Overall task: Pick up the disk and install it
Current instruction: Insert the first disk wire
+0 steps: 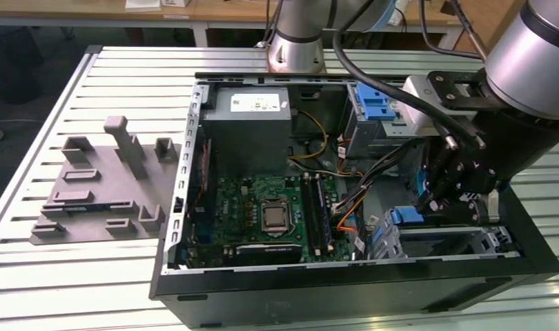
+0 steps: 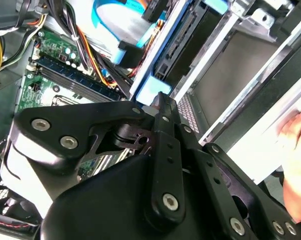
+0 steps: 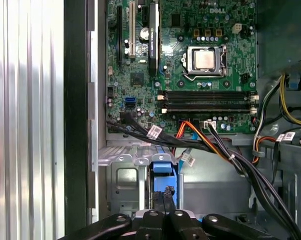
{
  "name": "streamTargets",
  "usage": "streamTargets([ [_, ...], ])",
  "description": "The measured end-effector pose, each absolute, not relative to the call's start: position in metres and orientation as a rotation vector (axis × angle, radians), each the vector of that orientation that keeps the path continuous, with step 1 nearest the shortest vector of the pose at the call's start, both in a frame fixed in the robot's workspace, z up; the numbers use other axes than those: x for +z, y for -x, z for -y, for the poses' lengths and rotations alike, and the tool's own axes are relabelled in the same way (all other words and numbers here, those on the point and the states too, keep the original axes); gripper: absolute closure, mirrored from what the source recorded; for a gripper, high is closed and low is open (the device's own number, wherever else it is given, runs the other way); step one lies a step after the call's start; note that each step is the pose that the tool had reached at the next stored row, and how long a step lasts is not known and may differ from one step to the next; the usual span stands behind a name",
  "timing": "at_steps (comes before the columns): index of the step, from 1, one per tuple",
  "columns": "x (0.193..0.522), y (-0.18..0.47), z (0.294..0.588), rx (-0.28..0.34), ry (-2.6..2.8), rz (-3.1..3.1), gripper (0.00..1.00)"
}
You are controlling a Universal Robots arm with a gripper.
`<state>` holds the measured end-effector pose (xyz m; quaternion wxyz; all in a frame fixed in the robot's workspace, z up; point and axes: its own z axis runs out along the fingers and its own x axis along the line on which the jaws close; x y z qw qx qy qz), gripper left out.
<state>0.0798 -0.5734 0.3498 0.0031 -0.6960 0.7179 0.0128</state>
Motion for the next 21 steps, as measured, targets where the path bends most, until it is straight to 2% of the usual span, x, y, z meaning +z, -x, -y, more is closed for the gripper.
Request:
streamTargets([
  [21,0.365,-0.084,0.573,0.04,2.182,-2.251,0.89],
])
